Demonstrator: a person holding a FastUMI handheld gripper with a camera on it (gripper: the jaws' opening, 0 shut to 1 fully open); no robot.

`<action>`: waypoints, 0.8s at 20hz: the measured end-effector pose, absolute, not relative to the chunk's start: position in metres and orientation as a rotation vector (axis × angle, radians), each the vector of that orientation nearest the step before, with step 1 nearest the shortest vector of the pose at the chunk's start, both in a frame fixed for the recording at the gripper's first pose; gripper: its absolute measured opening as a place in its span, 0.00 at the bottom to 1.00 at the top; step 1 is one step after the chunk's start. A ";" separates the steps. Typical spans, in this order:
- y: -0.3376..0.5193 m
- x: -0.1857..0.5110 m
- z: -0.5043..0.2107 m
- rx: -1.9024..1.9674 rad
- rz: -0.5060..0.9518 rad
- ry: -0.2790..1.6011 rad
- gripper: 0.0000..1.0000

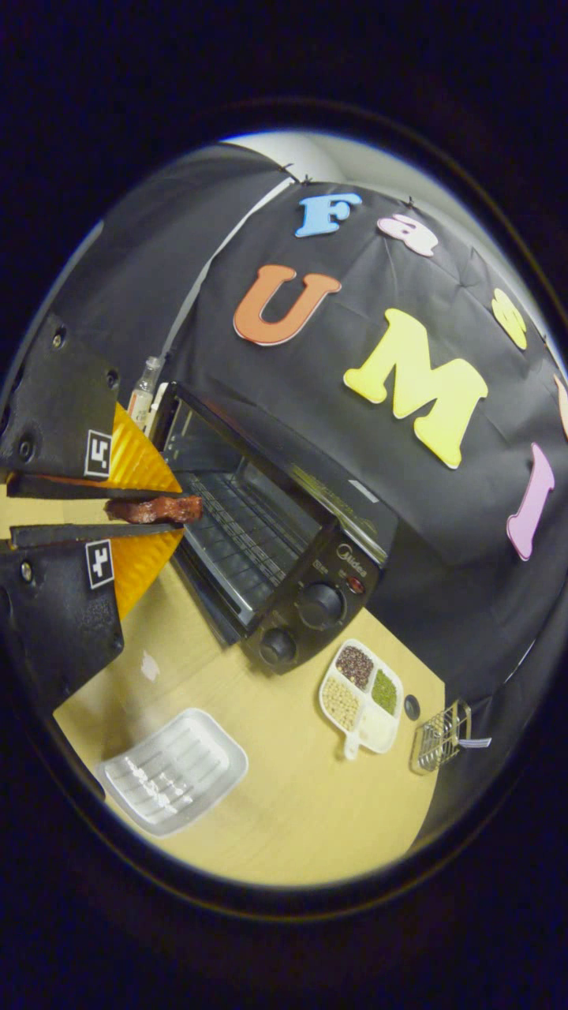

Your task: Open the toaster oven, put the food inside, and close the toaster oven door.

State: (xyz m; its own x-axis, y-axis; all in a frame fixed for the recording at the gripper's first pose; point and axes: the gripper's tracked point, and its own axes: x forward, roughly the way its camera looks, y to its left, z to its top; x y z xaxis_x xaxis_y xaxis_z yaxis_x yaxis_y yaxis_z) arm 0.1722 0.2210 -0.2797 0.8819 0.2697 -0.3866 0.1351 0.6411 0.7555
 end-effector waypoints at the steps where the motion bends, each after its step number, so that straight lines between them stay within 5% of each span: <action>1: 0.226 0.183 -0.286 0.896 0.063 0.496 0.16; 16: 0.249 0.295 -0.323 0.925 -0.117 0.357 0.16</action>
State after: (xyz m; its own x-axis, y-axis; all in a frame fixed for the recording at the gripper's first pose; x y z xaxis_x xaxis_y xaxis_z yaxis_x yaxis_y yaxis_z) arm 0.2952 0.2492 -0.3228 0.9351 0.0537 -0.3503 0.2499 0.6007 0.7594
